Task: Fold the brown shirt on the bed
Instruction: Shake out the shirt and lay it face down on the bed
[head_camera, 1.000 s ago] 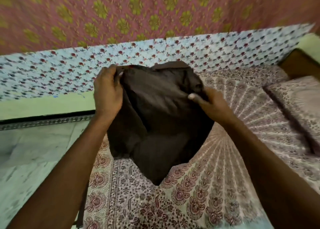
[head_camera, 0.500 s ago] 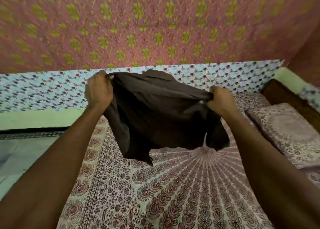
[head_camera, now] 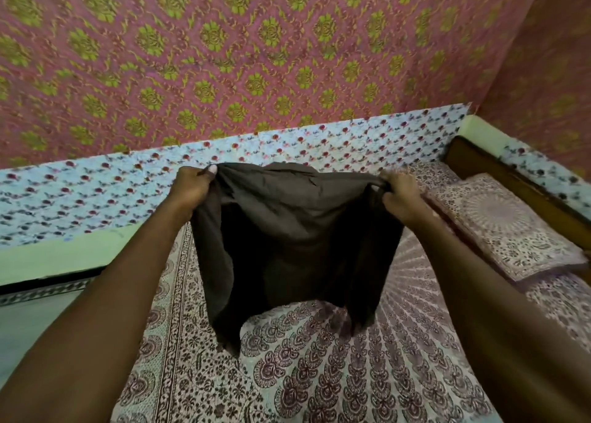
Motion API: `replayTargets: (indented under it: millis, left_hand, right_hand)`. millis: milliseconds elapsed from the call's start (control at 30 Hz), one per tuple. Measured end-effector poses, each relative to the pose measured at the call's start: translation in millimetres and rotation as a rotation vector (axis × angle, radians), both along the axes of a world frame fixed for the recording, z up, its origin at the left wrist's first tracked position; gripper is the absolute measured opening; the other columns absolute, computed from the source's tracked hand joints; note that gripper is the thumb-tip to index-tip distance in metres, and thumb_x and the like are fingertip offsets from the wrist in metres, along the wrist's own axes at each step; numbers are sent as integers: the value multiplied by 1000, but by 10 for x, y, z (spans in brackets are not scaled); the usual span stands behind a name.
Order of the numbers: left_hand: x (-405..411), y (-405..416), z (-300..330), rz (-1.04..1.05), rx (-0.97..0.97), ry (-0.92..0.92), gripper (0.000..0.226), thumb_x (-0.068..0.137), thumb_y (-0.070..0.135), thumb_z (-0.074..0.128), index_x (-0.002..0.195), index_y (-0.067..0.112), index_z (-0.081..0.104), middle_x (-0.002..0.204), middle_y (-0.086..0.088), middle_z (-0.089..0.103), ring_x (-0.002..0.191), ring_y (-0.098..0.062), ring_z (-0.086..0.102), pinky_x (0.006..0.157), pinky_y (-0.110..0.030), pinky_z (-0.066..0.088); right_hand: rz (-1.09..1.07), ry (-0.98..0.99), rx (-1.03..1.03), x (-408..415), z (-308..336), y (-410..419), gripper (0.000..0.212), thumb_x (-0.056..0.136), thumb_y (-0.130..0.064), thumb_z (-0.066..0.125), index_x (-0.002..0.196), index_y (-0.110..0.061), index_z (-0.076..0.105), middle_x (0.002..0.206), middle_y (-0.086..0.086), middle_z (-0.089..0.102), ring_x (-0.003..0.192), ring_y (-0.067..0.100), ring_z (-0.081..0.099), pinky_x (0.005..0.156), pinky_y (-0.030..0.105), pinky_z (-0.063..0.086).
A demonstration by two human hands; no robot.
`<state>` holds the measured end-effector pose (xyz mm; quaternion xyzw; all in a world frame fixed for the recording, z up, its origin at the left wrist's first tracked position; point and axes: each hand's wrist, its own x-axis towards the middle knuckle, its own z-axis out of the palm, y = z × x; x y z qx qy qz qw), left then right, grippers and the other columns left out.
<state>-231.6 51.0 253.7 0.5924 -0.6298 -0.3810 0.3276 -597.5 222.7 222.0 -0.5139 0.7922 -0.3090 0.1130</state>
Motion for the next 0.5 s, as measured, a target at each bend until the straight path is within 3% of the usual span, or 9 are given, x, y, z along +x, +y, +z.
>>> replayTargets:
  millis: [100, 200, 333, 400, 500]
  left_hand:
    - [105, 60, 3, -278, 158, -65, 33, 96, 36, 67, 82, 7, 62, 74, -15, 57, 67, -26, 52, 60, -32, 33]
    - [192, 247, 18, -530, 418, -157, 32, 80, 35, 76, 80, 4, 67, 68, -10, 63, 54, -24, 54, 55, -28, 43]
    - [166, 344, -116, -627, 580, -129, 30, 58, 29, 93, 66, 14, 67, 60, -1, 62, 47, -12, 57, 45, -18, 45]
    - [28, 292, -189, -598, 581, 13, 25, 78, 28, 81, 66, 10, 68, 61, -4, 65, 48, -13, 60, 47, -17, 48]
    - [-264, 73, -417, -421, 492, 74, 26, 97, 22, 63, 90, -3, 69, 80, -15, 71, 59, -17, 68, 58, -21, 55]
  right_hand:
    - [-114, -229, -129, -4, -104, 172, 17, 100, -17, 57, 101, -4, 69, 95, 14, 68, 91, 30, 62, 81, 43, 51]
    - [7, -302, 62, -56, -87, 414, 47, 95, -47, 66, 83, -2, 69, 76, 12, 64, 70, 26, 60, 72, 38, 45]
    - [229, -105, 467, -246, 81, 509, 28, 91, -39, 72, 90, -11, 79, 92, 11, 71, 95, 22, 60, 102, 45, 44]
    - [300, -131, 497, -381, 136, 420, 17, 88, -33, 76, 93, -18, 82, 88, 2, 74, 90, 14, 62, 100, 41, 47]
    - [251, -187, 407, -656, -43, 107, 13, 80, -37, 84, 88, -25, 83, 88, -5, 78, 93, 16, 69, 90, 37, 53]
